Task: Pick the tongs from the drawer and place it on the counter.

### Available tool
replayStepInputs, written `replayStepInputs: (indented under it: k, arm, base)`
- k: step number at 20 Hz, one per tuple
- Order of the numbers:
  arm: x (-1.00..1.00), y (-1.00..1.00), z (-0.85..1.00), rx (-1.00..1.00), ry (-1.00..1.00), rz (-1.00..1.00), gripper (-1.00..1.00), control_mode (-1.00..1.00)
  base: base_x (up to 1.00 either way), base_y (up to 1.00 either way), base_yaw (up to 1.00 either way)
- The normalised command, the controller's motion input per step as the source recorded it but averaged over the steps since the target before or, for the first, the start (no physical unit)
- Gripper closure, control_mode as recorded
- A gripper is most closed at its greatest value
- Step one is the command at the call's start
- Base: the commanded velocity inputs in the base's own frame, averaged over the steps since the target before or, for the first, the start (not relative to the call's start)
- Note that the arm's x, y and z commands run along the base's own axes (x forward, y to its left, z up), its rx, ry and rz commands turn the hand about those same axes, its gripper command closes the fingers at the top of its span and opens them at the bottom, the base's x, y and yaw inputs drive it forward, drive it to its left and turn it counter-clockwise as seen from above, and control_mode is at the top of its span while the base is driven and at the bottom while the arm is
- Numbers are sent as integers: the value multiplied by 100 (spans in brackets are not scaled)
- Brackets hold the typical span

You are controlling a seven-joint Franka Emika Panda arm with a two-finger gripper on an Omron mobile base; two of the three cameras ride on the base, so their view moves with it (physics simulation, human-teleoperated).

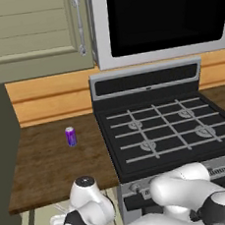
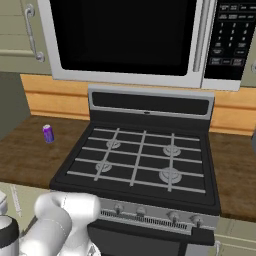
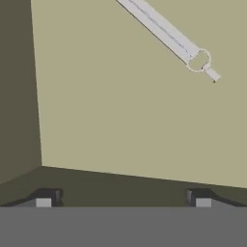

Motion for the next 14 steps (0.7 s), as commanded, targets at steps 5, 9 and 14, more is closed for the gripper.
replayStepInputs:
  k: [5, 9, 14]
  arm:
    - [-17, 18, -30, 0, 6, 0, -100, -100]
    - [-31, 18, -30, -3, 1, 0, -100, -100]
    - [-38, 17, -25, -2, 1, 0, -100, -100]
  base:
    - [0, 0, 0]
    - [0, 0, 0]
    - [0, 0, 0]
